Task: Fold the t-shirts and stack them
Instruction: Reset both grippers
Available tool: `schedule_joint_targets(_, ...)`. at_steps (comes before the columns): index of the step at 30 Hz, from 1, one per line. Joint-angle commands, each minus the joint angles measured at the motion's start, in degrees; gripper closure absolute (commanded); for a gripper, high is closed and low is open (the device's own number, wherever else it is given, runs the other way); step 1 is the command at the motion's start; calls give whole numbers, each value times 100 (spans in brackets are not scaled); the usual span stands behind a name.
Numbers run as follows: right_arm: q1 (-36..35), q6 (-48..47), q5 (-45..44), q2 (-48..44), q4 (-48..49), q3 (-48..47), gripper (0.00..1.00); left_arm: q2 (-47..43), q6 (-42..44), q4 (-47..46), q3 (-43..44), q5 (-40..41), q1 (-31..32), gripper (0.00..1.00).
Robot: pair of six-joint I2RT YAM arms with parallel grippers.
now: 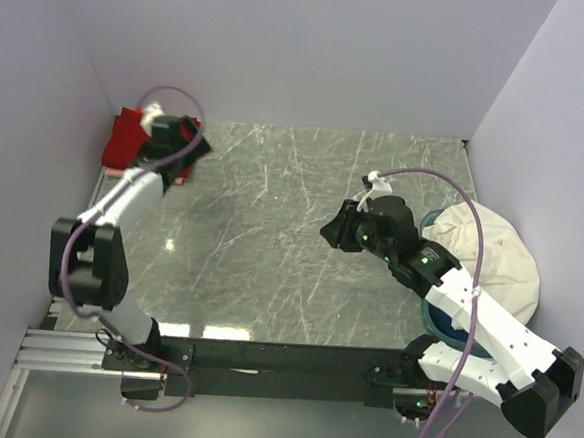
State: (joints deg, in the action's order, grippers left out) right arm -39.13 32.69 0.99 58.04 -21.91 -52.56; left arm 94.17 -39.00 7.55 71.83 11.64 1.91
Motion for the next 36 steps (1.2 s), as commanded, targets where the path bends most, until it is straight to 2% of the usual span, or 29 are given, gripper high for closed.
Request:
schedule_joint_targets(1,-33,-140,-345,-354,-6,122,62,-960,-633,-271,-712,118,949,1)
schedule_joint_targets(2,-33,-175,-424,-407,-67,114,62,-1319,-722,-367,-1210,172,1143,1)
schedule_joint_targets(3,-33,-175,-503,-486,-111,114,62,-1505,-757,-490,-1459,189,1580,1)
schedule_joint_targets(5,-33,-227,-740,-583,-225,123,62,-1917,-845,-553,-1951,417,2039,1)
schedule_joint_targets(6,-33,-236,-819,-679,-252,131,62,-2016,-820,-562,-2067,470,2494,1)
schedule_joint_targets(9,-33,-280,-1118,-899,-270,280,62,-2218,-767,-238,-2279,787,3277,1)
schedule_joint_targets(15,-33,-105,-1664,-1347,-200,632,61,-2412,-741,176,-2499,1086,4430,1)
schedule_joint_targets(22,-33,1,-1655,-1462,240,1089,59,-2693,-292,694,-2297,788,4625,1)
schedule_joint_targets(26,-33,-34,-1830,-1296,56,1055,60,-3018,-108,748,-2314,568,4625,1)
schedule_joint_targets(36,-33,-87,-2051,-1199,-103,967,59,-3159,270,1222,-1980,321,4625,1)
